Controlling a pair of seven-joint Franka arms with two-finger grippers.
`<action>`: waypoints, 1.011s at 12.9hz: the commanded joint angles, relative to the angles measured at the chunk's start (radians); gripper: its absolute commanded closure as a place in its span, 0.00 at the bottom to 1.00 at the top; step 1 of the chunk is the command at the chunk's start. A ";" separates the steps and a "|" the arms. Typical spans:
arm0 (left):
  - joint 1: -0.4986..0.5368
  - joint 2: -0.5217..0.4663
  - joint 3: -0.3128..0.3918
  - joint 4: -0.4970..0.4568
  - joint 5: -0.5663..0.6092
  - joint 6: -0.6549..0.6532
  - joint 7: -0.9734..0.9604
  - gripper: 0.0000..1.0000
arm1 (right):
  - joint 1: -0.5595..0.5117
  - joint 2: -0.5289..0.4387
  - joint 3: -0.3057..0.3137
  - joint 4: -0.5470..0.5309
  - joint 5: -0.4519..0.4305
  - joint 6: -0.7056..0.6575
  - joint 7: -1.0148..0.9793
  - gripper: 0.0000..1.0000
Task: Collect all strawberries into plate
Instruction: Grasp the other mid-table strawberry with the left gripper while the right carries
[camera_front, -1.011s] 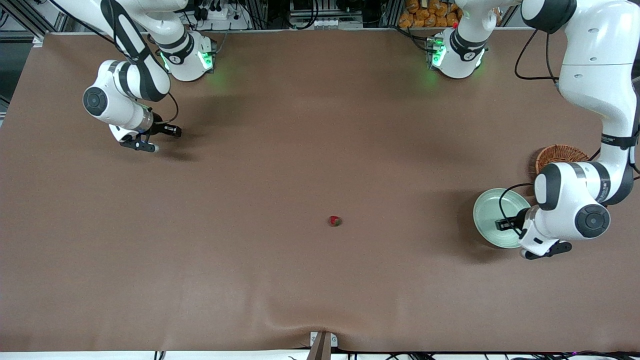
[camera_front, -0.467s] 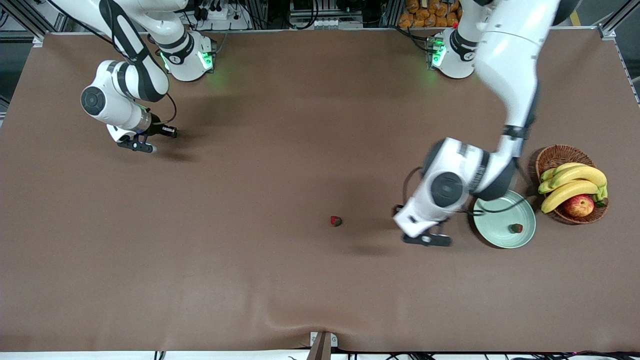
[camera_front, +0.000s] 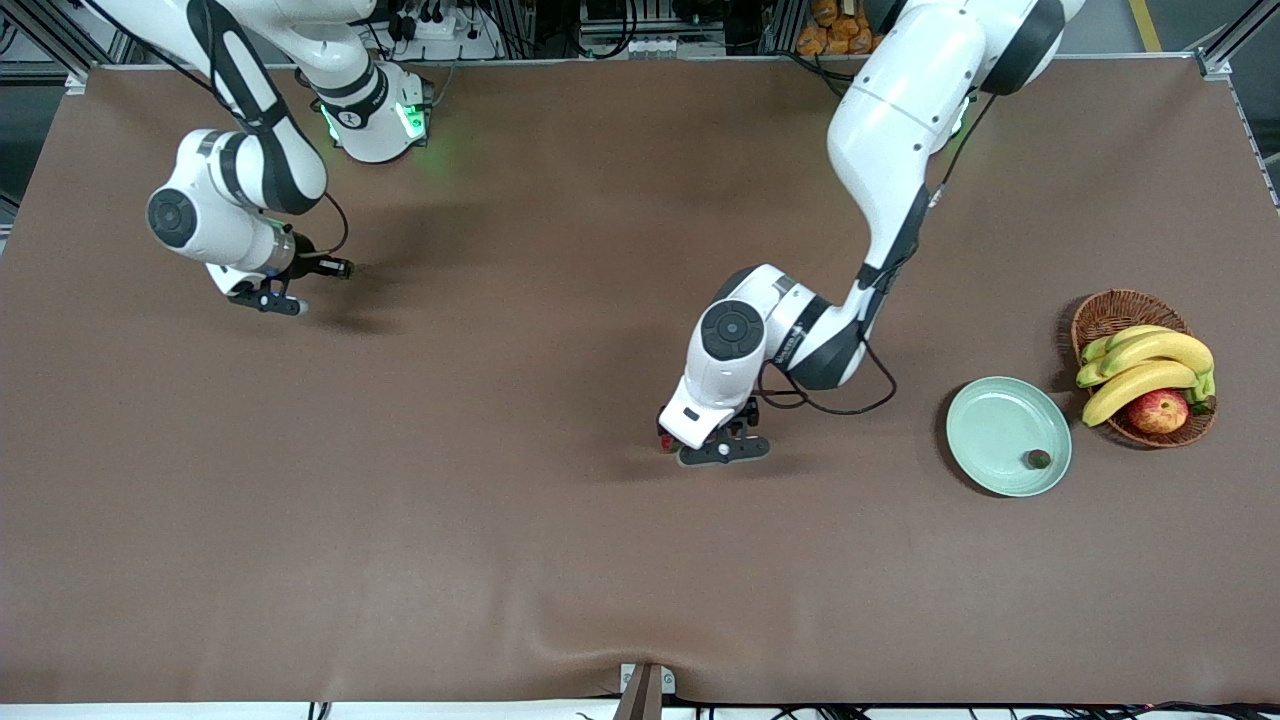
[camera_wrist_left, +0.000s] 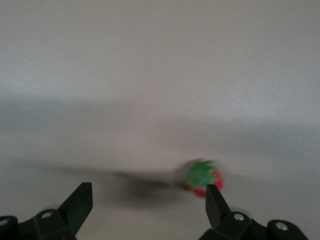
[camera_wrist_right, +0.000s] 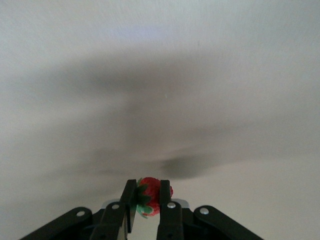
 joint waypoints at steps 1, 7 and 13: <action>-0.027 0.024 0.013 0.039 0.016 0.055 -0.066 0.00 | 0.004 0.024 0.040 0.161 0.041 -0.141 0.062 1.00; -0.087 0.056 0.064 0.038 0.034 0.130 -0.060 0.00 | 0.020 0.131 0.120 0.522 0.106 -0.405 0.291 1.00; -0.099 0.062 0.073 0.035 0.036 0.130 -0.061 0.24 | 0.044 0.251 0.158 0.718 0.172 -0.415 0.464 1.00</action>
